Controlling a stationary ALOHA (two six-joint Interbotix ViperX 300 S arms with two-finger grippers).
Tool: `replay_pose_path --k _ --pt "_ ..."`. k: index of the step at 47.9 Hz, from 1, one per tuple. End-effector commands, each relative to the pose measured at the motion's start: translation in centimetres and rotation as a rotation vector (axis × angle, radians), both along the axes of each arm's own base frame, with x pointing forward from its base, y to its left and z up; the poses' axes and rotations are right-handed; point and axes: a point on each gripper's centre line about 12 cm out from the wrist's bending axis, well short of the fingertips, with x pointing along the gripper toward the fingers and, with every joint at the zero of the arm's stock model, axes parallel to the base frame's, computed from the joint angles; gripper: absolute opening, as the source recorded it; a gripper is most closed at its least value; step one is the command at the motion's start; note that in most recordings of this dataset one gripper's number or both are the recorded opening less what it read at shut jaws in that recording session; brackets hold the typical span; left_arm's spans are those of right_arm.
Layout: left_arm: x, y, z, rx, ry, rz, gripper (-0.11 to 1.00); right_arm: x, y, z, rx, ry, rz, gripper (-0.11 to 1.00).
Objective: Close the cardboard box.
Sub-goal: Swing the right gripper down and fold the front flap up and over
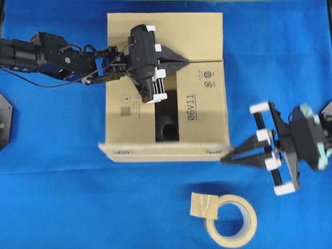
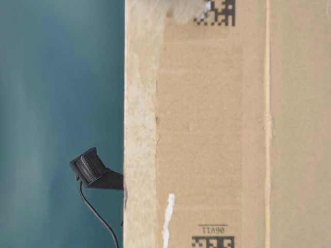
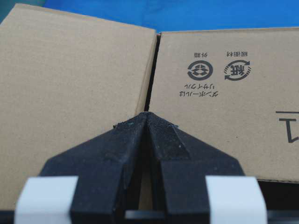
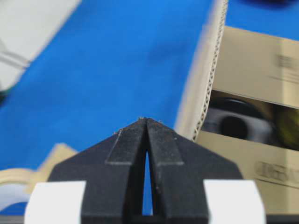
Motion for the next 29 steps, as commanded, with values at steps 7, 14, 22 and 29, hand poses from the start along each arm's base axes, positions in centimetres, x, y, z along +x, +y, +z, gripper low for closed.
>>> replay_pose_path --k 7,14,22,29 --pt "0.0 0.1 0.9 0.002 -0.023 0.004 0.0 0.5 -3.5 0.0 -0.002 0.034 -0.119 0.0" --pt "0.0 0.1 0.9 0.002 -0.023 0.004 0.0 0.9 -4.8 -1.5 -0.008 0.096 -0.167 0.0" --pt "0.1 0.2 1.0 0.003 -0.028 0.004 0.0 1.5 -5.5 -3.9 -0.013 0.179 -0.192 0.0" --pt "0.1 0.2 1.0 0.003 -0.028 0.004 0.0 2.0 -5.6 -5.7 -0.007 0.237 -0.2 0.0"
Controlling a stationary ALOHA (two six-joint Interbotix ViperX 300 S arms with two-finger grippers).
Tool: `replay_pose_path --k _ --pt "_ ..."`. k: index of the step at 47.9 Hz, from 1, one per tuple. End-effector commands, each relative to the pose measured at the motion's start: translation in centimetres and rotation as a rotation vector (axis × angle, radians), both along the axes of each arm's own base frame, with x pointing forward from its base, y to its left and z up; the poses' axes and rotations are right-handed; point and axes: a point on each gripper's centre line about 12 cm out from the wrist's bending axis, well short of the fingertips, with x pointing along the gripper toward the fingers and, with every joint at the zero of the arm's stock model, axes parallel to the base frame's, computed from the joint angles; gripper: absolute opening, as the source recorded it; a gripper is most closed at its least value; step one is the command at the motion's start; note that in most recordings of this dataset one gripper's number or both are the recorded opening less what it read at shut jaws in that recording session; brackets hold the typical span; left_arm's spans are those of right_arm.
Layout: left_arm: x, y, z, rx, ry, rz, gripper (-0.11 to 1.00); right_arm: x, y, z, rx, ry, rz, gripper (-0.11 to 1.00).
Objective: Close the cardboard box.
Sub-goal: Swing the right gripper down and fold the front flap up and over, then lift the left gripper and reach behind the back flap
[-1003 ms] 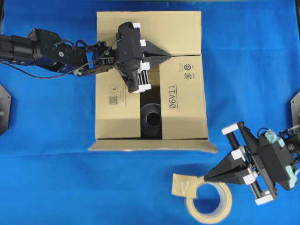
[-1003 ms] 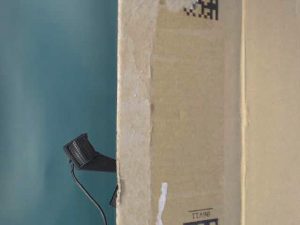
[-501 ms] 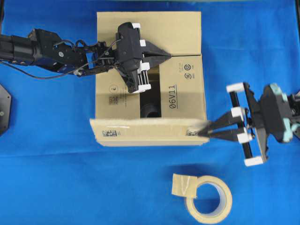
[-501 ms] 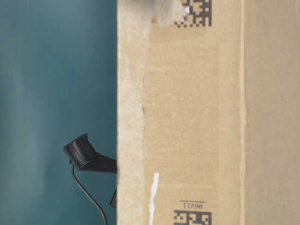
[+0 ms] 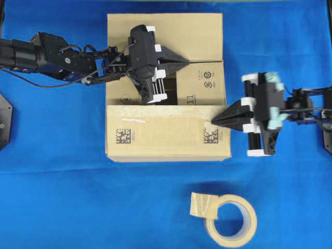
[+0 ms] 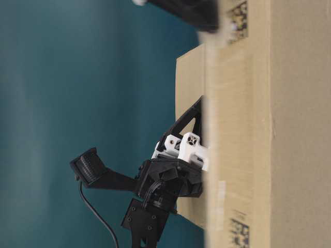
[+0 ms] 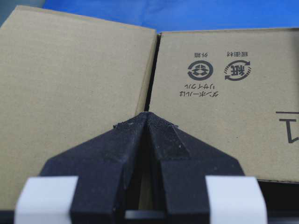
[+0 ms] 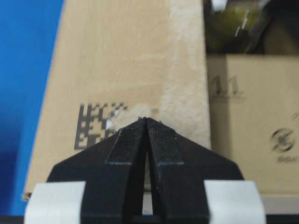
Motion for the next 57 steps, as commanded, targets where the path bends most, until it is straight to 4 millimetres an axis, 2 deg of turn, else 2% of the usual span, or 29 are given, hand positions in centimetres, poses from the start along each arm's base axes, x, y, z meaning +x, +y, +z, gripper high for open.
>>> replay_pose_path --k 1,10,16,26,38,43,47,57 --pt "0.2 0.2 1.1 0.006 -0.028 0.003 0.0 0.5 0.0 -0.3 0.009 0.008 -0.006 0.0" --pt "0.2 0.2 1.2 0.008 -0.03 0.002 0.0 0.8 0.0 -1.0 0.015 0.028 -0.011 0.0" --pt "0.1 0.1 2.1 0.018 -0.049 -0.001 0.0 0.8 0.0 -0.9 0.015 0.022 -0.011 0.0" --pt "-0.5 -0.5 6.4 0.035 -0.115 -0.013 0.0 1.0 0.0 -0.6 0.015 0.003 -0.012 0.0" --pt "-1.8 -0.4 13.0 0.045 -0.144 -0.008 0.0 1.1 0.0 -0.5 0.014 -0.01 -0.013 0.0" --pt "-2.2 0.9 14.5 0.04 -0.116 0.021 0.0 1.1 0.0 -0.4 0.014 -0.018 -0.013 0.0" --pt "-2.5 2.8 15.1 0.024 -0.059 0.066 0.0 1.1 0.0 -0.4 0.014 -0.021 -0.013 0.0" --pt "-2.8 7.2 14.5 -0.019 0.081 0.159 0.0 1.2 0.0 -0.3 0.012 -0.033 -0.014 0.0"
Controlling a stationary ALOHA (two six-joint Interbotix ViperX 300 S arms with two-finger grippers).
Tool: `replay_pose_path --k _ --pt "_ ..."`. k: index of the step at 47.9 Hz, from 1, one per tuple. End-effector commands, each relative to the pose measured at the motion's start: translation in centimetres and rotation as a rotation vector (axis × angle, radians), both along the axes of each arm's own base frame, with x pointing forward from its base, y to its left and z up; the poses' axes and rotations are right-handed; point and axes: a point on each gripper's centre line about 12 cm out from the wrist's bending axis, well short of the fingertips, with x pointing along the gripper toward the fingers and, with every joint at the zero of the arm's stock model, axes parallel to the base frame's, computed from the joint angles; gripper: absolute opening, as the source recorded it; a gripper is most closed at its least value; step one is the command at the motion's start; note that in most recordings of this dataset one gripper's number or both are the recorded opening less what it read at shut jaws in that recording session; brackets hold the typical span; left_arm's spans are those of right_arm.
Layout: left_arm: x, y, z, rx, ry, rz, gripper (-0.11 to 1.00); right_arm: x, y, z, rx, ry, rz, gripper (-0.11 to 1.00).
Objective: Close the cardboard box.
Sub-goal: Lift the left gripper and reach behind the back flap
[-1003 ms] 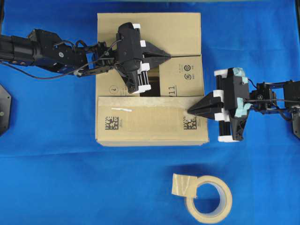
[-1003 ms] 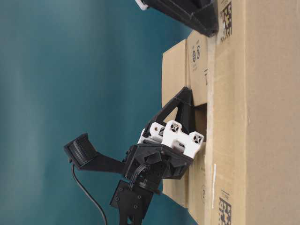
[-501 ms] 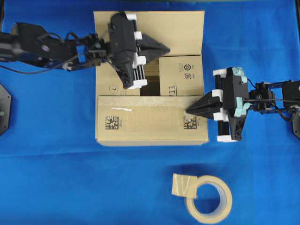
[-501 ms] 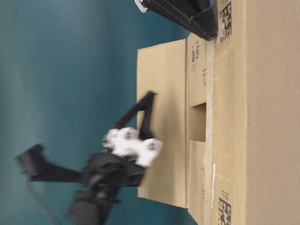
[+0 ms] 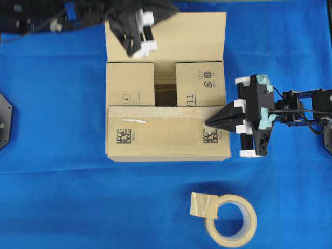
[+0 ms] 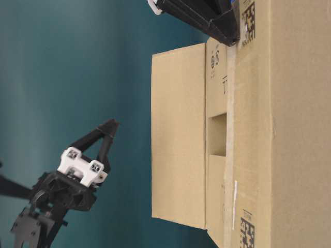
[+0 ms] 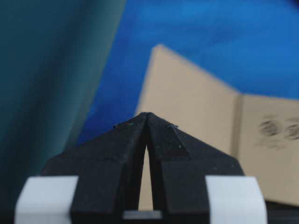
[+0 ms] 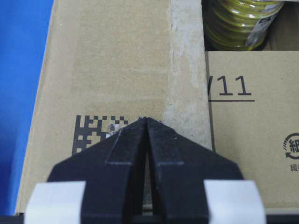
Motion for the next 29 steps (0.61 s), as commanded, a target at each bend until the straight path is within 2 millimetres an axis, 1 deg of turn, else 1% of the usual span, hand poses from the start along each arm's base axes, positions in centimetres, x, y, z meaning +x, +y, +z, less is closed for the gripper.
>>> replay_pose_path --k 1,8,13,21,29 --pt "-0.1 2.0 1.3 -0.004 0.015 0.04 0.0 0.4 0.0 0.7 0.001 -0.029 0.0 0.0" --pt "-0.3 4.9 0.0 -0.041 0.101 0.098 0.0 0.4 0.0 0.7 0.001 -0.032 -0.001 0.0" --pt "-0.3 5.9 -1.3 -0.079 0.171 0.116 0.0 0.4 0.0 0.7 0.0 -0.034 0.0 0.0" --pt "-0.1 6.0 -2.2 -0.123 0.259 0.114 0.0 0.5 0.0 0.8 -0.002 -0.037 0.001 0.0" --pt "0.0 6.0 -2.4 -0.133 0.281 0.112 0.0 0.4 0.0 0.8 -0.003 -0.041 0.001 0.0"
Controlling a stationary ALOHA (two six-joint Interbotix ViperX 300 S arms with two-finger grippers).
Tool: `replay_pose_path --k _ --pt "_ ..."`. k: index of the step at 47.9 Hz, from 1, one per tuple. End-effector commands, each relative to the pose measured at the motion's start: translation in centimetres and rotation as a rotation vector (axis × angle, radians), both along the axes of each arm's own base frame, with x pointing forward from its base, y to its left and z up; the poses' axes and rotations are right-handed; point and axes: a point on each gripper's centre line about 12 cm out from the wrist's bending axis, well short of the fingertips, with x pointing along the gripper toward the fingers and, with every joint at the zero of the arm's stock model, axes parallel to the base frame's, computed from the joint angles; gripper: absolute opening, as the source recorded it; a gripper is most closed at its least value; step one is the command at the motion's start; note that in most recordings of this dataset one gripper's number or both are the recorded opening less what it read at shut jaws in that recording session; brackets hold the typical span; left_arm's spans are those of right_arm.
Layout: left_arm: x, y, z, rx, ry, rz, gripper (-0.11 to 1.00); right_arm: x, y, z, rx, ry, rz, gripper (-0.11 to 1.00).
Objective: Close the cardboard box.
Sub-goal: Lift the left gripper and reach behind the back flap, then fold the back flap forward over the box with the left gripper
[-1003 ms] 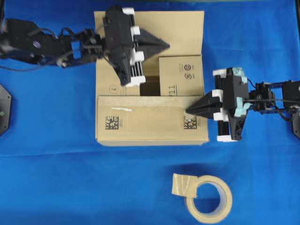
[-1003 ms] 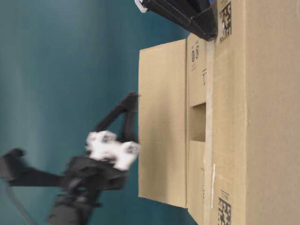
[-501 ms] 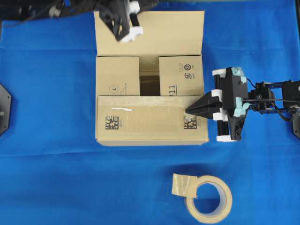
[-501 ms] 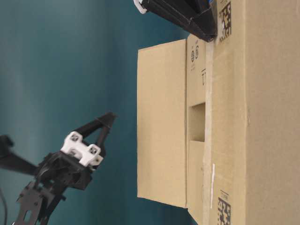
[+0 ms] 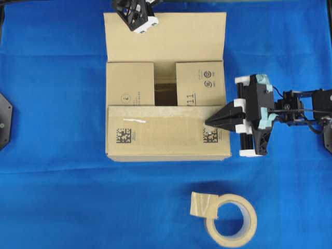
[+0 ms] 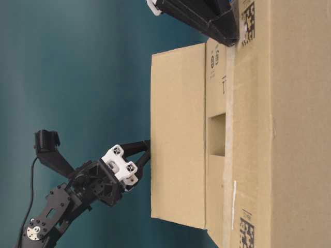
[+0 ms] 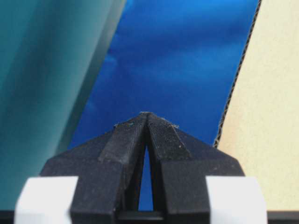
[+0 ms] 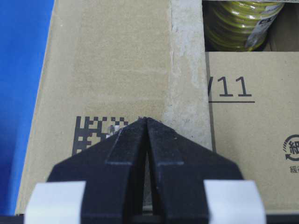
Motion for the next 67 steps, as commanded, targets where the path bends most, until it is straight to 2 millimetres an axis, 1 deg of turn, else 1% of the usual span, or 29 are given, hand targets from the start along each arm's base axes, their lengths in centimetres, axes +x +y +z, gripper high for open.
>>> replay_pose_path --k 1,8,14,25,31,40,45,54,61,67 --pt "0.2 0.1 1.7 0.019 -0.035 0.001 0.0 0.4 0.1 0.7 0.0 -0.029 0.002 0.0" --pt "0.2 0.0 1.5 0.014 -0.029 -0.001 0.0 0.4 0.1 0.6 0.0 -0.026 0.002 0.0" --pt "0.4 -0.7 1.7 0.008 -0.022 -0.014 0.0 0.4 0.1 0.7 0.0 -0.028 0.002 0.0" --pt "0.2 -2.1 3.5 0.003 -0.014 -0.042 0.0 0.4 0.1 0.8 -0.009 -0.031 0.008 0.0" --pt "-0.2 -3.0 4.1 -0.008 -0.002 -0.052 0.0 0.4 0.1 0.8 -0.01 -0.031 0.009 0.0" --pt "-0.6 -5.6 5.5 -0.032 0.005 -0.09 0.0 0.5 0.0 0.9 -0.014 -0.041 0.008 0.0" --pt "-0.6 -7.3 6.0 -0.037 0.009 -0.122 0.0 0.6 -0.1 1.0 -0.016 -0.051 0.005 0.0" --pt "-1.3 -9.4 5.2 -0.067 0.023 -0.142 0.0 0.6 -0.2 1.1 -0.016 -0.058 0.001 0.0" --pt "-2.1 -11.6 4.3 -0.09 0.019 -0.167 0.0 0.6 -0.2 1.2 -0.016 -0.061 0.001 0.0" --pt "-2.7 -13.5 3.7 -0.112 -0.018 -0.178 0.0 0.7 -0.3 1.2 -0.018 -0.063 -0.002 0.0"
